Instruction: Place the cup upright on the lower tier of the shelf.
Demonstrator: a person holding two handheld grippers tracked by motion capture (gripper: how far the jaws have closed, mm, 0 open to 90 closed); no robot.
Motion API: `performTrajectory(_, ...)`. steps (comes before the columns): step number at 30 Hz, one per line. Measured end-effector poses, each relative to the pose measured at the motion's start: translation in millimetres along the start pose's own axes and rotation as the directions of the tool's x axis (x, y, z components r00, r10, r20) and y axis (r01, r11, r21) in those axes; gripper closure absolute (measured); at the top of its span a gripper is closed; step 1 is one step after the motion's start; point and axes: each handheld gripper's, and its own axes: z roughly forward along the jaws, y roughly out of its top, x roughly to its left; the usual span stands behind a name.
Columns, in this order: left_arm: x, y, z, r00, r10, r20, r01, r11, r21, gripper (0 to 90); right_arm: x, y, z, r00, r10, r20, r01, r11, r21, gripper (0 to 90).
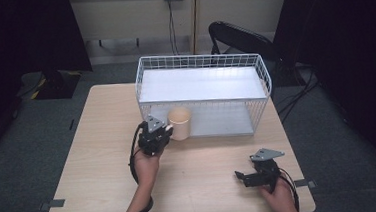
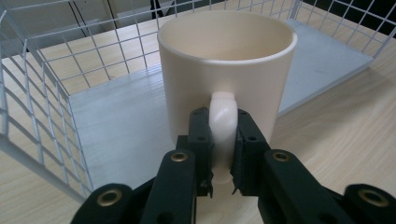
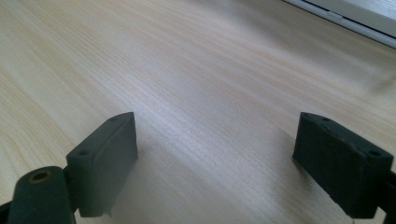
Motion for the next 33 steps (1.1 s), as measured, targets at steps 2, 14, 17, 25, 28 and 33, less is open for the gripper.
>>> performTrajectory(2, -0.3, -0.3, 1.6, 1.0000, -0.006, 0.001, 0.006, 1.0000, -0.001, 80.6, 0.0, 0.0, 0.0, 1.0000, 0.000, 0.000, 0.000, 1.000, 0.000, 12.8)
performTrajectory(14, -3.6, 0.0, 11.9, 0.9999, -0.007, -0.009, 0.007, 1.0000, -0.004, 80.6, 0.0, 0.0, 0.0, 1.0000, 0.000, 0.000, 0.000, 1.000, 0.000, 12.8)
performTrajectory(17, -6.0, 0.4, 13.9, 0.9999, -0.012, -0.008, 0.012, 0.9999, -0.006, 80.6, 0.0, 0.0, 0.0, 1.0000, 0.000, 0.000, 0.000, 1.000, 0.000, 12.8)
performTrajectory(25, -7.0, 1.5, 20.1, 0.9997, -0.010, -0.023, 0.010, 1.0000, -0.001, 80.6, 0.1, 0.0, 0.0, 1.0000, 0.000, 0.001, 0.000, 1.000, 0.000, 12.8)
performTrajectory(28, -8.2, 1.7, 22.9, 0.9996, -0.015, -0.024, 0.015, 0.9999, -0.001, 80.6, 0.1, 0.0, 0.0, 1.0000, 0.001, 0.001, -0.001, 1.000, 0.000, 12.8)
performTrajectory(33, -9.9, 2.5, 24.8, 0.9996, -0.009, -0.029, 0.009, 1.0000, 0.001, 80.5, 0.0, -0.1, 0.0, 1.0000, 0.000, 0.001, 0.000, 1.000, 0.000, 12.8)
